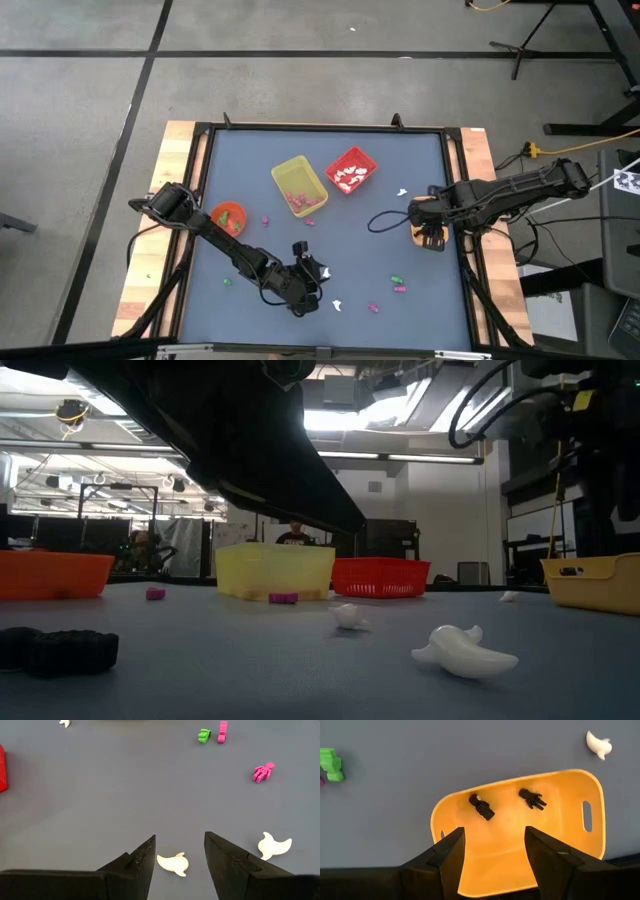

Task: Sort Halloween decoration
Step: Put the white ghost toy into the red bin

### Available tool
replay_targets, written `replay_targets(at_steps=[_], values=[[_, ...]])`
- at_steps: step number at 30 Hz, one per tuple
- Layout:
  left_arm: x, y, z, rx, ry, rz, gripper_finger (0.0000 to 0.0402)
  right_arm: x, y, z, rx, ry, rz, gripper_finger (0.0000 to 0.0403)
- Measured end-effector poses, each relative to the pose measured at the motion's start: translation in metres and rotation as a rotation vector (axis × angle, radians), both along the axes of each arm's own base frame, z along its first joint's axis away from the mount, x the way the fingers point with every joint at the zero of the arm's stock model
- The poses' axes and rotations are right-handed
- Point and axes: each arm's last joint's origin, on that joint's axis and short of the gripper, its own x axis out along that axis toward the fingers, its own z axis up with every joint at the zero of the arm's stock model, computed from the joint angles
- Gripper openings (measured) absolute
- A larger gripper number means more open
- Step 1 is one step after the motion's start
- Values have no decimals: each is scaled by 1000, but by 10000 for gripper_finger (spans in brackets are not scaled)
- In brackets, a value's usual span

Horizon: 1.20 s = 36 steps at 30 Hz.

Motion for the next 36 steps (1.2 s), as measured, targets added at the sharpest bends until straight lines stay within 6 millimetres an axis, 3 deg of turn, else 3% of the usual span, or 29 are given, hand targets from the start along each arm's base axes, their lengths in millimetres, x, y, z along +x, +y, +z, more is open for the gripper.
replay_targets(at_steps=[10,16,28,36], values=[[0,0,0,-1,0,0,153,23,1,6,-111,-260,105,205],[0,0,0,-1,0,0,154,36,-3,12,-320,-404,107,205],[1,1,0,0,-1,5,153,39,-61,9,-365,-318,-79,205],[1,1,0,-6,-4,9,153,44,-96,-11,-247,-180,108,205]])
